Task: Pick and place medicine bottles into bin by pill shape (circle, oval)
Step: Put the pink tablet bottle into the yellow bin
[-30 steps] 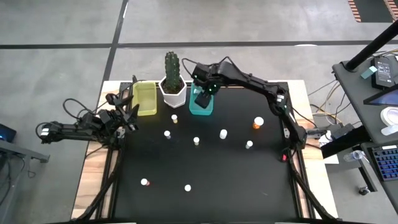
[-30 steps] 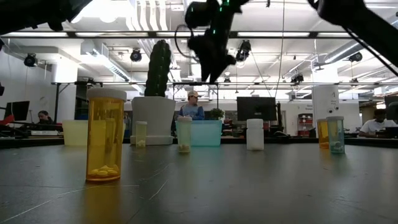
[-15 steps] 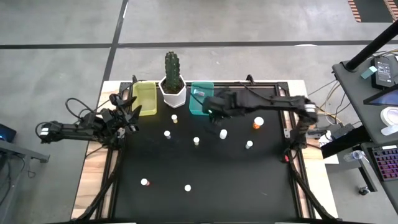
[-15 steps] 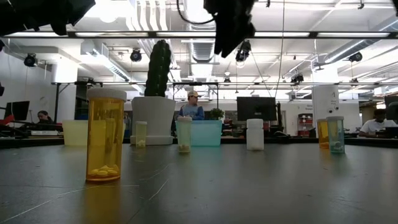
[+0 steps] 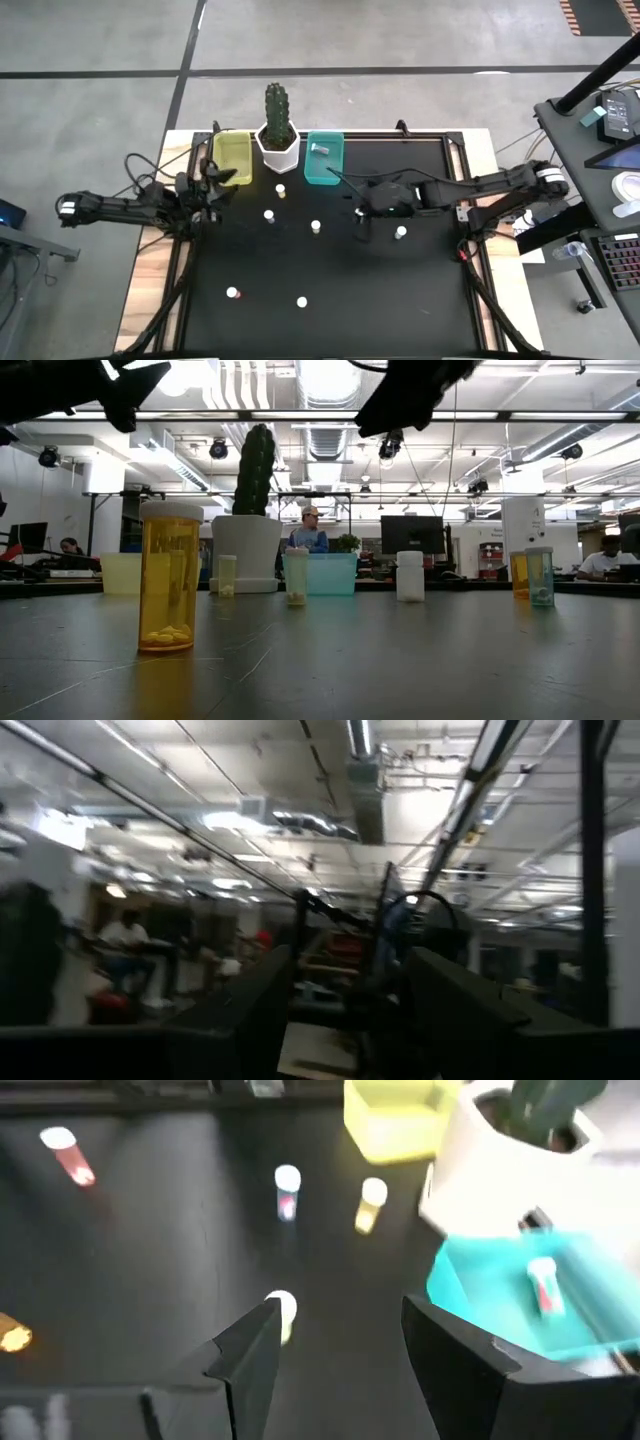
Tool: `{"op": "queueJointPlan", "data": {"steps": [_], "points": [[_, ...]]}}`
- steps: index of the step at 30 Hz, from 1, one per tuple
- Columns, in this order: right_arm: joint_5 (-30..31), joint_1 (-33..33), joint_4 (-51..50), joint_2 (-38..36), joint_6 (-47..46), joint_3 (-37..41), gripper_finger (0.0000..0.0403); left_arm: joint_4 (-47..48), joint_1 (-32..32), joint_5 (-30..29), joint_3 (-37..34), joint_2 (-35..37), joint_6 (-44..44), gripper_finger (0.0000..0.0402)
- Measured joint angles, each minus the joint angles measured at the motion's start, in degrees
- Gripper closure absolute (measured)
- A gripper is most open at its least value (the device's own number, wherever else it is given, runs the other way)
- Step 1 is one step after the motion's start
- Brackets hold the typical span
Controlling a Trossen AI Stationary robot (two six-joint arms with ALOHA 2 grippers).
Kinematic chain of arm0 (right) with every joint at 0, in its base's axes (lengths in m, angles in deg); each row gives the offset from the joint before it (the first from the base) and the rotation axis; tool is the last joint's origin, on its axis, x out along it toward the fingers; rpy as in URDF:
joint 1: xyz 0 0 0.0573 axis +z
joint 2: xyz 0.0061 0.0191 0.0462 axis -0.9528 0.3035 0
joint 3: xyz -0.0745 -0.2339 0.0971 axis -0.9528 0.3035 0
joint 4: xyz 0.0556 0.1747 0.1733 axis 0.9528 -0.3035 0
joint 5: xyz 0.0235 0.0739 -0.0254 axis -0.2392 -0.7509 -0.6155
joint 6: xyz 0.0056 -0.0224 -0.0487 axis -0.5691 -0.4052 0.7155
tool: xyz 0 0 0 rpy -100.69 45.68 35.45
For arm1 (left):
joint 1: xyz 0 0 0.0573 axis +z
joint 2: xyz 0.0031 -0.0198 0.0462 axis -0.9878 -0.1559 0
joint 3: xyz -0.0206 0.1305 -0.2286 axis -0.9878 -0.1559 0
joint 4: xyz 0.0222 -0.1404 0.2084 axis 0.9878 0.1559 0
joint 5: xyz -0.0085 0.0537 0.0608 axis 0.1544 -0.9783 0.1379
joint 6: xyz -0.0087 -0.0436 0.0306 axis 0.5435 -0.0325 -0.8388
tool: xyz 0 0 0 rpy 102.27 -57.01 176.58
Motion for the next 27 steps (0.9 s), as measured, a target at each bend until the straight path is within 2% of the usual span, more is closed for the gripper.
{"op": "queueJointPlan", "data": {"steps": [4,9,13,18,21,27], "points": [[-0.36,-0.07,13.70,-5.39,5.52,9.88,0.0202,-0.09,-0.07,1.11,0.24,-2.91,6.34,0.0214],[-1.78,-0.06,25.27,-12.20,11.09,20.09,0.0202,-2.76,-0.07,1.18,1.54,-6.40,10.97,0.0214],[-2.57,-0.05,33.08,-18.26,14.52,25.99,0.0202,-2.55,-0.16,1.17,4.52,-10.56,14.31,0.0214],[-2.70,-0.07,38.23,-25.28,18.54,31.81,0.0202,-0.98,-1.71,1.98,9.99,-17.56,19.25,0.0214],[-2.69,-0.07,38.84,-28.79,18.91,34.24,0.0202,9.52,-3.98,2.81,15.96,-20.85,24.87,0.0214],[-2.53,-0.10,38.71,-33.38,19.32,38.12,0.0202,51.20,-7.18,3.39,35.73,-27.96,40.09,0.0214]]}}
